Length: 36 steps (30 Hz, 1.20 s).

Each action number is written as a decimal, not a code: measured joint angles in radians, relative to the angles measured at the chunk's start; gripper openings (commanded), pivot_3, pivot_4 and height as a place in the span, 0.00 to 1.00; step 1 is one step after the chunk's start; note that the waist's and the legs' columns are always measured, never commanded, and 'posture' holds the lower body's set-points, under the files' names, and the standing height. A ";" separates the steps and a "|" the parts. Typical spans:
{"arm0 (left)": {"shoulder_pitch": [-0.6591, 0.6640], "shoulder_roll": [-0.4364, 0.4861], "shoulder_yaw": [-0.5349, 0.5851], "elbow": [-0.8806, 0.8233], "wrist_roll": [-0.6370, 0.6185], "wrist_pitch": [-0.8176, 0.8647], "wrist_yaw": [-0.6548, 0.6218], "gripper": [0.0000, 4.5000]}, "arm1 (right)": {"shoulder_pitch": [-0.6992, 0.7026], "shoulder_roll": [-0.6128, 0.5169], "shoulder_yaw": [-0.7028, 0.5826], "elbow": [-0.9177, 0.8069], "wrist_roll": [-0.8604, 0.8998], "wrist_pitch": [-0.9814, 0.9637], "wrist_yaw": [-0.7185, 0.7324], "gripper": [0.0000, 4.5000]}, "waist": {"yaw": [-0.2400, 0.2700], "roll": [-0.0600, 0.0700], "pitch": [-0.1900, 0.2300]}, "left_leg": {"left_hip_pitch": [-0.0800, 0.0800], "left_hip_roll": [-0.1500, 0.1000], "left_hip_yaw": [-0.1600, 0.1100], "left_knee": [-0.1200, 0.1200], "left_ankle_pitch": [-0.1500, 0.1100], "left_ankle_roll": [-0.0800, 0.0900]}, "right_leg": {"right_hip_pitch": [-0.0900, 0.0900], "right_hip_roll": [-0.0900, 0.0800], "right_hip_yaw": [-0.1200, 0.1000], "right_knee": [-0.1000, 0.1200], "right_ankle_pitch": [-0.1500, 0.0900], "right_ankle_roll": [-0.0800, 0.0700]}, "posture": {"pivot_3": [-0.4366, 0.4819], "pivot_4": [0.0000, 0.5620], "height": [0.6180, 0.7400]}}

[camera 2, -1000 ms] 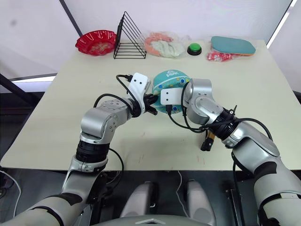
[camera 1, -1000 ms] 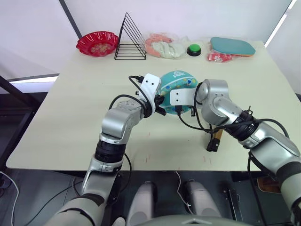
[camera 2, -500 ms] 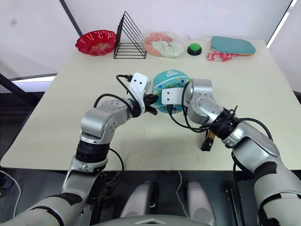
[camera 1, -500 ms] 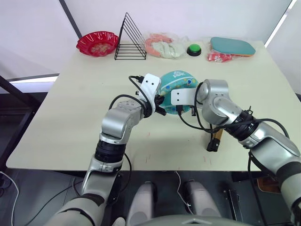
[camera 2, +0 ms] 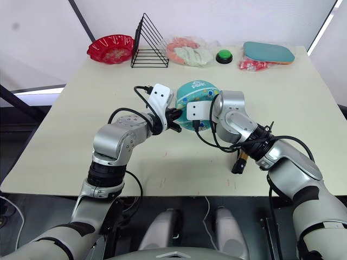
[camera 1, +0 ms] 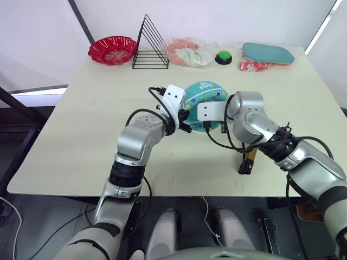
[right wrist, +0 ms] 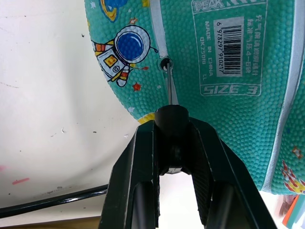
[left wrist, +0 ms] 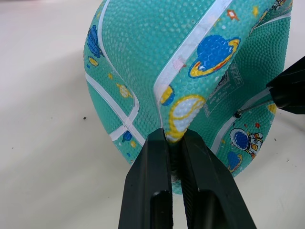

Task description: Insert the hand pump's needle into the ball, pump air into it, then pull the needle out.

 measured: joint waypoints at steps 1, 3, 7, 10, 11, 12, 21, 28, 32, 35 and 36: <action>0.000 0.000 0.000 0.000 0.000 0.000 0.000 0.00 | 0.000 0.000 0.001 0.001 -0.002 -0.005 0.000 0.08 | 0.000 0.000 0.000 | 0.000 0.000 0.000 0.000 0.000 0.000 | 0.000 0.000 0.000 0.000 0.000 0.000 | 0.48 0.27 1.00; 0.000 0.000 0.000 0.000 0.000 0.000 0.000 0.00 | 0.002 0.000 0.001 0.001 -0.005 -0.008 0.000 0.08 | 0.000 0.000 0.000 | 0.000 0.000 0.000 0.000 0.000 0.000 | 0.000 0.000 0.000 0.000 0.000 0.000 | 0.48 0.27 1.00; 0.000 0.000 0.000 0.000 0.000 0.000 0.000 0.00 | 0.009 0.000 0.002 0.001 -0.015 -0.018 0.002 0.08 | 0.000 0.000 0.000 | 0.000 0.000 0.000 0.000 0.000 0.000 | 0.000 0.000 0.000 0.000 0.000 0.000 | 0.48 0.27 1.00; 0.000 -0.001 0.000 0.000 0.000 0.000 0.000 0.00 | 0.009 0.001 0.002 0.001 -0.017 -0.020 0.003 0.08 | 0.000 0.000 0.000 | 0.000 0.000 0.000 0.000 0.000 0.000 | 0.000 0.000 0.000 0.000 0.000 0.000 | 0.48 0.27 1.00; 0.000 -0.001 0.000 0.000 0.000 0.000 0.000 0.00 | 0.009 0.001 0.002 0.001 -0.018 -0.020 0.003 0.08 | 0.000 0.000 0.000 | 0.000 0.000 0.000 0.000 0.000 0.000 | 0.000 0.000 0.000 0.000 0.000 0.000 | 0.48 0.27 1.00; 0.000 -0.001 0.000 0.000 0.000 0.000 0.000 0.00 | 0.009 0.001 0.002 0.001 -0.018 -0.020 0.003 0.08 | 0.000 0.000 0.000 | 0.000 0.000 0.000 0.000 0.000 0.000 | 0.000 0.000 0.000 0.000 0.000 0.000 | 0.48 0.27 1.00; 0.002 -0.003 -0.003 0.000 0.000 -0.001 0.000 0.00 | 0.009 0.001 0.002 0.016 -0.023 -0.030 0.005 0.08 | 0.000 0.000 0.000 | 0.001 0.000 -0.001 0.000 0.000 0.000 | 0.001 0.000 0.000 0.000 0.000 0.000 | 0.48 0.27 1.00; 0.012 -0.001 -0.004 0.000 0.001 -0.008 0.000 0.00 | 0.001 0.046 0.000 0.080 -0.042 -0.060 -0.003 0.08 | -0.006 -0.001 -0.001 | 0.005 0.000 -0.001 0.000 0.000 0.000 | 0.005 0.001 -0.001 0.000 0.000 0.000 | 0.48 0.27 1.00; 0.024 0.007 0.005 0.000 0.002 -0.017 0.001 0.00 | -0.020 0.102 -0.033 0.159 -0.016 -0.078 -0.008 0.08 | -0.017 -0.001 -0.001 | 0.011 0.000 -0.002 0.000 0.000 -0.001 | 0.010 0.002 0.000 0.000 0.000 -0.001 | 0.48 0.27 1.00; 0.030 0.008 0.016 0.001 0.002 -0.016 0.000 0.00 | -0.037 0.130 -0.049 0.217 -0.001 -0.101 -0.010 0.08 | -0.028 -0.001 -0.001 | 0.019 0.000 -0.003 -0.003 0.000 -0.001 | 0.017 0.002 -0.001 -0.001 0.000 -0.001 | 0.48 0.27 1.00; 0.030 0.008 0.018 0.002 0.002 -0.016 0.000 0.00 | -0.040 0.137 -0.062 0.231 0.005 -0.106 -0.011 0.08 | -0.030 -0.001 -0.001 | 0.019 0.000 -0.003 -0.003 0.000 -0.001 | 0.017 0.002 -0.001 -0.001 0.000 -0.001 | 0.48 0.27 1.00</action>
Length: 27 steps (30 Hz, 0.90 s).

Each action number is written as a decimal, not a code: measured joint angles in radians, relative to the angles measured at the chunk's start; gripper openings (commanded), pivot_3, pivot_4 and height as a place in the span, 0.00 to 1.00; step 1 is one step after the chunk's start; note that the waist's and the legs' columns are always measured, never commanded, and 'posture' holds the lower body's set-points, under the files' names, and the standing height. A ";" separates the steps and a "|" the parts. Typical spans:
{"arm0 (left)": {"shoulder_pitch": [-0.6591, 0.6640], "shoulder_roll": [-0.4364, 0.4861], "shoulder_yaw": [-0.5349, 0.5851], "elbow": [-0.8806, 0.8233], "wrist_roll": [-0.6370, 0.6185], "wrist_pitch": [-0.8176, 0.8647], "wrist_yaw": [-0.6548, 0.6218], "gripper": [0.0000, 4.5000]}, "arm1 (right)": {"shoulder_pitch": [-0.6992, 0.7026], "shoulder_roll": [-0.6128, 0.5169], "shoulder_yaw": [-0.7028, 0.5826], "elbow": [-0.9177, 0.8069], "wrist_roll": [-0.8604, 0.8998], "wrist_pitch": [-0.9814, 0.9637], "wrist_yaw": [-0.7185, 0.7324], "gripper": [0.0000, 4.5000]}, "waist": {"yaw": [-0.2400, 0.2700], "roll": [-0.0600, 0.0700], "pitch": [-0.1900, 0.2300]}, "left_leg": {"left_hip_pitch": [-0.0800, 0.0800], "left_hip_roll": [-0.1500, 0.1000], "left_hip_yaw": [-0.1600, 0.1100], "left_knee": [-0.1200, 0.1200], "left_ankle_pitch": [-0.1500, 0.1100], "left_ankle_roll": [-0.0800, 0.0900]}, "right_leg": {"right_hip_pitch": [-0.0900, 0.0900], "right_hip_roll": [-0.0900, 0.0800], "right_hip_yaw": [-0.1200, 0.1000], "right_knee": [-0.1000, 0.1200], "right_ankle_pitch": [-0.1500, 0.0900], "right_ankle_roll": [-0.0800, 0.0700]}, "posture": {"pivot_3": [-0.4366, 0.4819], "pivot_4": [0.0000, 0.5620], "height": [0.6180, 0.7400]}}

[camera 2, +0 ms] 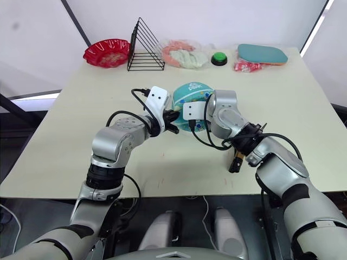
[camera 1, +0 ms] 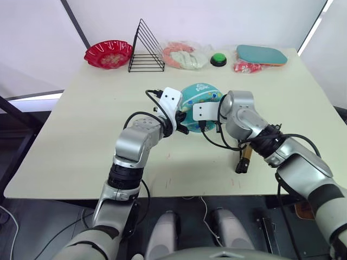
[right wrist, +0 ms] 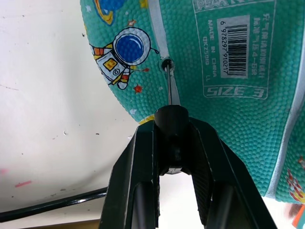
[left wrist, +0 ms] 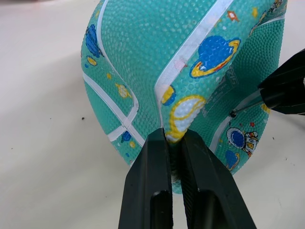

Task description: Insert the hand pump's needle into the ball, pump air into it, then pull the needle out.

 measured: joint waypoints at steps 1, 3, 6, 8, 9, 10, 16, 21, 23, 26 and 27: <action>0.001 -0.002 0.002 0.000 -0.001 0.000 -0.001 0.00 | -0.005 0.009 -0.013 0.019 0.007 -0.004 -0.001 0.08 | -0.001 0.000 0.000 | 0.000 0.000 0.000 0.000 0.000 0.000 | 0.000 0.000 0.000 0.000 0.000 0.000 | 0.48 0.27 1.00; 0.007 -0.004 0.013 0.000 -0.002 0.000 -0.003 0.00 | -0.021 0.030 -0.028 0.063 0.018 -0.012 -0.004 0.08 | -0.005 -0.001 0.000 | 0.001 0.000 0.000 0.000 0.000 0.000 | 0.000 0.000 0.000 0.000 0.000 0.000 | 0.48 0.27 1.00; 0.012 -0.005 0.036 0.005 -0.009 -0.002 -0.012 0.00 | -0.035 0.054 -0.055 0.121 0.026 -0.040 -0.011 0.08 | -0.011 -0.002 -0.001 | 0.001 0.000 -0.001 0.000 0.000 0.000 | 0.001 0.000 0.000 0.000 0.000 0.000 | 0.48 0.27 1.00; 0.013 -0.001 0.040 0.013 -0.011 -0.005 -0.023 0.00 | -0.040 0.065 -0.063 0.140 0.032 -0.051 -0.017 0.08 | -0.016 -0.002 -0.001 | 0.003 0.001 -0.001 -0.001 0.000 0.000 | 0.002 0.001 0.000 0.000 0.000 0.000 | 0.48 0.27 1.00; 0.013 0.002 0.043 0.018 -0.011 -0.007 -0.029 0.00 | -0.045 0.074 -0.072 0.157 0.035 -0.059 -0.020 0.08 | -0.019 -0.002 -0.001 | 0.003 0.000 -0.001 -0.001 0.000 0.000 | 0.003 0.001 0.000 0.000 0.000 0.000 | 0.48 0.27 1.00; 0.013 0.003 0.044 0.019 -0.011 -0.007 -0.029 0.00 | -0.045 0.075 -0.075 0.161 0.035 -0.061 -0.020 0.08 | -0.020 -0.002 -0.001 | 0.004 0.000 -0.001 -0.001 0.000 0.000 | 0.003 0.001 0.000 0.000 0.000 0.000 | 0.48 0.27 1.00; 0.017 0.010 0.054 0.032 -0.011 -0.016 -0.044 0.00 | -0.063 0.104 -0.089 0.225 0.041 -0.099 -0.026 0.08 | -0.025 -0.002 -0.002 | 0.010 0.000 -0.001 -0.004 0.000 0.000 | 0.008 0.001 0.002 0.000 0.000 0.000 | 0.48 0.27 1.00; 0.023 0.013 0.061 0.036 -0.010 -0.017 -0.044 0.00 | -0.083 0.135 -0.089 0.297 0.039 -0.141 -0.042 0.08 | -0.028 -0.007 -0.005 | 0.018 -0.002 -0.003 -0.010 0.000 0.000 | 0.010 0.002 0.004 -0.001 -0.001 -0.001 | 0.48 0.27 1.00; 0.026 0.014 0.061 0.036 -0.009 -0.019 -0.044 0.00 | -0.089 0.146 -0.091 0.322 0.039 -0.156 -0.048 0.08 | -0.028 -0.009 -0.007 | 0.019 -0.002 -0.003 -0.011 0.000 0.000 | 0.010 0.003 0.005 -0.001 -0.001 -0.001 | 0.48 0.27 1.00; 0.033 0.015 0.065 0.036 -0.009 -0.023 -0.044 0.00 | -0.099 0.162 -0.097 0.360 0.039 -0.176 -0.057 0.08 | -0.029 -0.012 -0.009 | 0.021 -0.002 -0.004 -0.013 0.000 0.000 | 0.011 0.004 0.006 -0.001 -0.002 -0.002 | 0.48 0.27 1.00; 0.036 0.016 0.067 0.036 -0.009 -0.025 -0.044 0.00 | -0.099 0.165 -0.098 0.364 0.039 -0.178 -0.059 0.08 | -0.030 -0.013 -0.010 | 0.022 -0.002 -0.004 -0.013 0.000 0.000 | 0.012 0.004 0.006 -0.001 -0.002 -0.003 | 0.48 0.27 1.00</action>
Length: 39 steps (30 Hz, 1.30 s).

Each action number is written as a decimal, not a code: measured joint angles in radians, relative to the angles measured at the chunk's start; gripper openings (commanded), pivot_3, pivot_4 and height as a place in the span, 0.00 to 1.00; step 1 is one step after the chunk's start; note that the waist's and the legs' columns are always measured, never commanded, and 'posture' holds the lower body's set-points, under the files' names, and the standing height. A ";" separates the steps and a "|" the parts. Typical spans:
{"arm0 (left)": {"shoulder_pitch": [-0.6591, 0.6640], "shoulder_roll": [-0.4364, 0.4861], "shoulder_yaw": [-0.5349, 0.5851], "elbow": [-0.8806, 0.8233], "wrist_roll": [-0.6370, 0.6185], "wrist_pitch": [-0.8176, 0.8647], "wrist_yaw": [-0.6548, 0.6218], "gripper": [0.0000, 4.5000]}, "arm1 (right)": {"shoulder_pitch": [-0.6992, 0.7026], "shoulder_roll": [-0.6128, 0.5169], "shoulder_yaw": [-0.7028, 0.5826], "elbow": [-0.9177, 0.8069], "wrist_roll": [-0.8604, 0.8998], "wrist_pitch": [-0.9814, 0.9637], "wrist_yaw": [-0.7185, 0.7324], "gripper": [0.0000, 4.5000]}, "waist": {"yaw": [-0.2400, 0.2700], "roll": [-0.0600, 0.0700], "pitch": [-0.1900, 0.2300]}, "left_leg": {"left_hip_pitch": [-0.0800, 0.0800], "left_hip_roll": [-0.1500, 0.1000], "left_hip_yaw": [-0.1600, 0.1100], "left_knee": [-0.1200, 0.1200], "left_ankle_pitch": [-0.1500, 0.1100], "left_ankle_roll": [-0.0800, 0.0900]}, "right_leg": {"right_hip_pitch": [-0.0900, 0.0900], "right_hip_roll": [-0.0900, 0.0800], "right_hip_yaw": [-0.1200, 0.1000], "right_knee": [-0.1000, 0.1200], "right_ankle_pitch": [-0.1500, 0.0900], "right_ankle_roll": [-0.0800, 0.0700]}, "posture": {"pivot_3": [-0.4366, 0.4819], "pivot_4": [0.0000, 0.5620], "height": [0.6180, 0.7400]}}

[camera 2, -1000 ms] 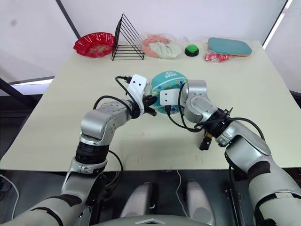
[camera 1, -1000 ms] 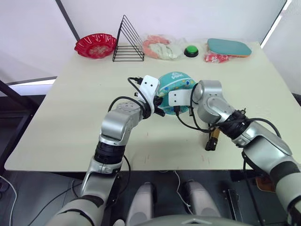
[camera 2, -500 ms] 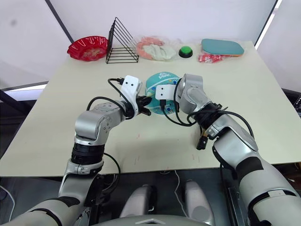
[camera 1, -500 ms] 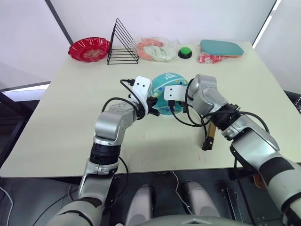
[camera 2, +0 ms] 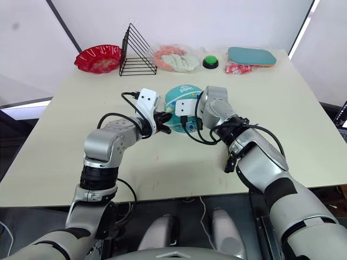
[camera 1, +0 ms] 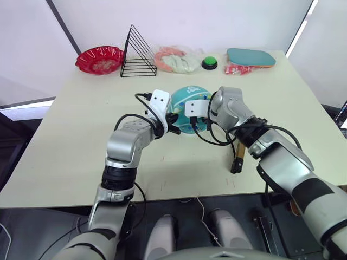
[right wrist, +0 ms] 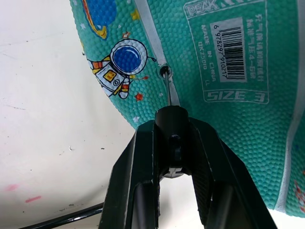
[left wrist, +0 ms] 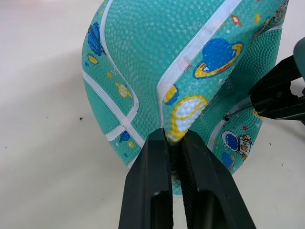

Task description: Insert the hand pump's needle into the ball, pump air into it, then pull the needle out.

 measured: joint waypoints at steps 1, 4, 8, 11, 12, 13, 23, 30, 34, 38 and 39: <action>0.003 0.000 0.004 0.000 0.000 -0.001 0.000 0.00 | -0.003 0.008 -0.007 0.014 0.000 -0.003 -0.005 0.08 | -0.001 0.000 0.000 | 0.001 0.000 0.000 0.000 0.000 0.000 | 0.000 0.000 0.000 0.000 0.000 -0.001 | 0.48 0.27 1.00; 0.005 0.000 0.009 0.000 0.000 0.000 0.000 0.00 | -0.006 0.017 -0.015 0.028 0.000 -0.010 -0.009 0.08 | -0.003 -0.001 -0.001 | 0.002 0.000 -0.002 -0.001 0.000 0.000 | 0.001 0.001 0.000 0.000 -0.001 -0.001 | 0.48 0.27 1.00; 0.010 0.000 0.014 0.000 0.000 0.000 0.000 0.00 | -0.011 0.030 -0.024 0.051 0.000 -0.021 -0.011 0.08 | -0.004 -0.001 -0.001 | 0.007 0.000 -0.002 -0.004 0.000 0.000 | 0.004 0.002 0.001 0.000 -0.004 -0.001 | 0.48 0.27 1.00; 0.014 0.000 0.022 -0.001 0.000 0.000 0.000 0.00 | -0.021 0.047 -0.029 0.079 0.000 -0.026 -0.017 0.08 | -0.007 -0.001 -0.001 | 0.008 0.000 -0.004 -0.005 0.000 0.000 | 0.005 0.003 0.001 0.000 -0.004 -0.001 | 0.48 0.27 1.00; 0.015 0.000 0.024 -0.001 0.000 0.000 0.000 0.00 | -0.024 0.052 -0.030 0.087 0.000 -0.029 -0.021 0.08 | -0.008 -0.001 -0.002 | 0.009 0.000 -0.004 -0.005 0.000 0.000 | 0.005 0.003 0.001 0.000 -0.004 -0.001 | 0.48 0.27 1.00; 0.016 0.000 0.025 -0.001 0.000 0.000 0.000 0.00 | -0.026 0.055 -0.031 0.095 0.000 -0.032 -0.023 0.08 | -0.009 -0.002 -0.002 | 0.009 0.000 -0.004 -0.006 0.000 0.000 | 0.005 0.003 0.001 0.000 -0.004 -0.001 | 0.48 0.27 1.00; 0.028 0.000 0.046 -0.002 0.001 0.004 0.000 0.00 | -0.059 0.103 -0.048 0.198 -0.001 -0.082 -0.066 0.08 | -0.023 -0.005 -0.006 | 0.013 0.001 -0.005 -0.008 0.000 0.000 | 0.009 0.004 0.000 -0.001 -0.006 -0.003 | 0.48 0.27 1.00; 0.034 0.000 0.053 -0.007 0.002 0.004 0.001 0.00 | -0.071 0.124 -0.088 0.233 0.001 -0.086 -0.076 0.08 | -0.025 -0.005 -0.006 | 0.014 0.001 -0.007 -0.010 0.000 0.000 | 0.009 0.005 0.000 -0.001 -0.006 -0.004 | 0.48 0.27 1.00; 0.038 0.000 0.059 -0.010 0.002 0.004 0.001 0.00 | -0.074 0.136 -0.107 0.240 0.002 -0.086 -0.077 0.08 | -0.027 -0.005 -0.006 | 0.015 0.001 -0.008 -0.010 0.000 -0.001 | 0.009 0.006 0.000 -0.001 -0.007 -0.005 | 0.48 0.27 1.00; 0.042 0.000 0.063 -0.013 0.007 0.007 0.002 0.00 | -0.087 0.161 -0.107 0.276 0.000 -0.089 -0.097 0.08 | -0.029 -0.006 -0.007 | 0.018 0.001 -0.009 -0.013 -0.001 -0.001 | 0.010 0.007 0.001 -0.001 -0.007 -0.006 | 0.48 0.27 1.00; 0.042 0.000 0.063 -0.013 0.009 0.009 0.002 0.00 | -0.089 0.165 -0.107 0.286 0.000 -0.095 -0.101 0.08 | -0.029 -0.006 -0.007 | 0.021 0.001 -0.009 -0.014 -0.003 -0.004 | 0.012 0.007 0.002 -0.002 -0.007 -0.006 | 0.48 0.27 1.00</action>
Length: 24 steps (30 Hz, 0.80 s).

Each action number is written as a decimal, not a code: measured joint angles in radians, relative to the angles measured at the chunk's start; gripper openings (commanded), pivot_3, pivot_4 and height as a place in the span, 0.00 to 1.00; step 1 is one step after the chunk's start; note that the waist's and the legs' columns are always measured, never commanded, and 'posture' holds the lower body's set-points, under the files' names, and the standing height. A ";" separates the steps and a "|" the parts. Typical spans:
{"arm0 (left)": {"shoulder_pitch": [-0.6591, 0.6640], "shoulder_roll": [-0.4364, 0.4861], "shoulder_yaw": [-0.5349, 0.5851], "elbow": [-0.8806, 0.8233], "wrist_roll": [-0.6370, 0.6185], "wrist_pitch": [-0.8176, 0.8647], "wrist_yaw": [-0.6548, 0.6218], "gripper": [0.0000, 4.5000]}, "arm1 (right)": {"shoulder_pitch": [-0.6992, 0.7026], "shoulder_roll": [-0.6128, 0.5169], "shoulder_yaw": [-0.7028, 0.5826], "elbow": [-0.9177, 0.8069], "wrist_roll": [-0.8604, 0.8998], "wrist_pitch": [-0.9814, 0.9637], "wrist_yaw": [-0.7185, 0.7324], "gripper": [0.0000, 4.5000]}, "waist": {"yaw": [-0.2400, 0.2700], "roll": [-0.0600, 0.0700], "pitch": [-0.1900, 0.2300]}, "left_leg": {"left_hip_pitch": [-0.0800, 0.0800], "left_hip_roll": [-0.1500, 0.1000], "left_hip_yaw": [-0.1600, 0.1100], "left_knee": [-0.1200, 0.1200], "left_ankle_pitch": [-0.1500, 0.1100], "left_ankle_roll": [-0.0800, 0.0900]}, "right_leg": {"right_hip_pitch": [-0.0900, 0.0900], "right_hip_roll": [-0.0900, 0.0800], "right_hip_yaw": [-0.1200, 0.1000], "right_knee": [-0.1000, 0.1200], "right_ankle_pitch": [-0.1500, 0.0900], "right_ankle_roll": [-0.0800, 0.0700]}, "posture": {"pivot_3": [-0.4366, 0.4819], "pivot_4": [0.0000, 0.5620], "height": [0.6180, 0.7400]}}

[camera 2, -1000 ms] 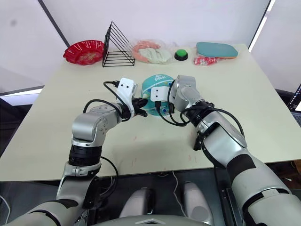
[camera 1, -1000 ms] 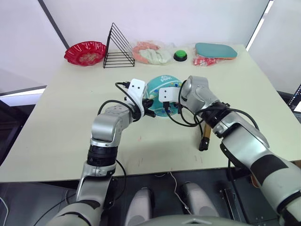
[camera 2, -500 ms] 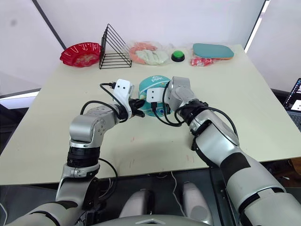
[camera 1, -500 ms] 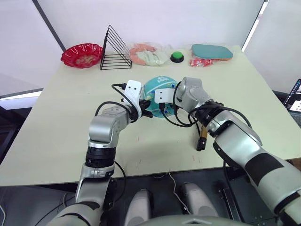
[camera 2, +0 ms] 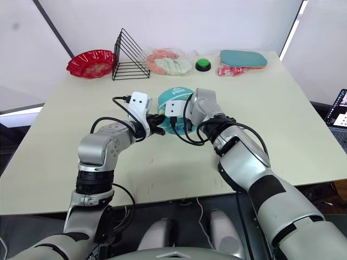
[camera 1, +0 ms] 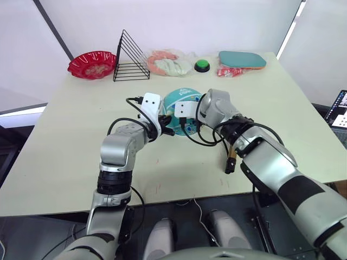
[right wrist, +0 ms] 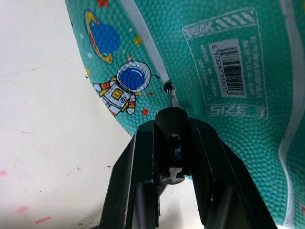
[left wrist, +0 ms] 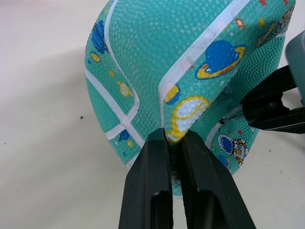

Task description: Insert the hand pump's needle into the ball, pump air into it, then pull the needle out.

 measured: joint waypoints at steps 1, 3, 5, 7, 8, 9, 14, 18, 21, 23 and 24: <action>0.000 0.000 0.000 0.000 0.001 0.001 0.001 0.00 | 0.000 0.002 0.000 0.003 0.000 -0.003 -0.002 0.08 | 0.000 0.000 0.000 | 0.001 0.000 0.000 -0.001 0.000 0.000 | 0.001 0.000 0.000 0.000 0.000 0.000 | 0.48 0.27 1.00; 0.000 0.000 0.003 0.000 0.001 0.005 0.001 0.00 | 0.000 0.005 0.000 0.009 0.000 -0.010 -0.012 0.08 | 0.000 0.000 0.000 | 0.005 0.000 0.000 -0.002 0.000 0.000 | 0.003 0.001 0.001 -0.002 -0.001 -0.001 | 0.48 0.27 1.00; 0.000 0.000 0.005 0.000 0.001 0.006 0.001 0.00 | 0.000 0.004 -0.001 0.009 0.000 -0.012 -0.015 0.08 | 0.000 0.000 0.000 | 0.005 0.000 -0.002 -0.003 0.000 -0.001 | 0.003 0.002 0.001 -0.002 -0.002 -0.004 | 0.48 0.27 1.00; 0.000 0.000 0.005 0.000 0.001 0.004 0.001 0.00 | 0.001 -0.001 -0.005 0.002 0.000 -0.013 -0.014 0.08 | 0.000 0.000 0.000 | 0.005 0.000 -0.002 -0.003 0.000 -0.001 | 0.003 0.002 0.001 -0.002 -0.002 -0.004 | 0.48 0.27 1.00; 0.000 0.000 0.005 0.001 0.001 0.003 0.001 0.00 | 0.002 -0.003 -0.006 0.000 0.001 -0.014 -0.012 0.08 | 0.000 0.000 0.000 | 0.005 0.000 -0.002 -0.003 0.000 -0.001 | 0.003 0.002 0.001 -0.002 -0.002 -0.004 | 0.48 0.27 1.00; 0.000 0.000 0.005 0.001 0.001 0.001 0.001 0.00 | 0.004 -0.008 -0.007 -0.006 0.001 -0.017 -0.009 0.08 | 0.001 0.000 0.000 | 0.005 0.000 -0.002 -0.003 0.000 -0.001 | 0.003 0.002 0.001 -0.002 -0.002 -0.004 | 0.48 0.27 1.00; -0.002 -0.001 0.005 0.015 0.001 -0.022 -0.012 0.00 | 0.042 -0.049 -0.010 -0.087 0.009 -0.018 0.019 0.08 | 0.006 0.002 0.002 | 0.003 0.000 -0.003 -0.003 0.000 -0.001 | 0.003 0.002 0.000 -0.003 -0.002 -0.004 | 0.48 0.27 1.00; -0.002 -0.001 0.004 0.023 0.001 -0.034 -0.021 0.00 | 0.055 -0.062 -0.010 -0.118 0.010 -0.009 0.028 0.08 | 0.008 0.003 0.003 | 0.002 -0.001 -0.004 -0.003 0.000 -0.001 | 0.002 0.001 0.000 -0.004 -0.002 -0.004 | 0.48 0.27 1.00; -0.004 -0.001 0.002 0.028 0.001 -0.040 -0.024 0.00 | 0.073 -0.073 -0.010 -0.153 0.013 0.003 0.035 0.08 | 0.009 0.003 0.003 | 0.001 -0.001 -0.004 -0.003 0.000 -0.001 | 0.002 0.001 0.000 -0.004 -0.002 -0.004 | 0.48 0.27 1.00; -0.010 -0.001 -0.001 0.035 0.001 -0.044 -0.029 0.00 | 0.082 -0.085 -0.010 -0.177 0.016 0.013 0.044 0.08 | 0.012 0.004 0.003 | 0.000 -0.001 -0.006 -0.003 0.000 -0.001 | 0.002 0.001 -0.002 -0.005 -0.002 -0.004 | 0.48 0.27 1.00; -0.012 -0.001 -0.003 0.037 0.001 -0.047 -0.030 0.00 | 0.086 -0.089 -0.010 -0.187 0.016 0.017 0.049 0.08 | 0.013 0.004 0.004 | -0.001 -0.001 -0.006 -0.003 0.000 -0.001 | 0.002 0.001 -0.002 -0.006 -0.002 -0.004 | 0.48 0.27 1.00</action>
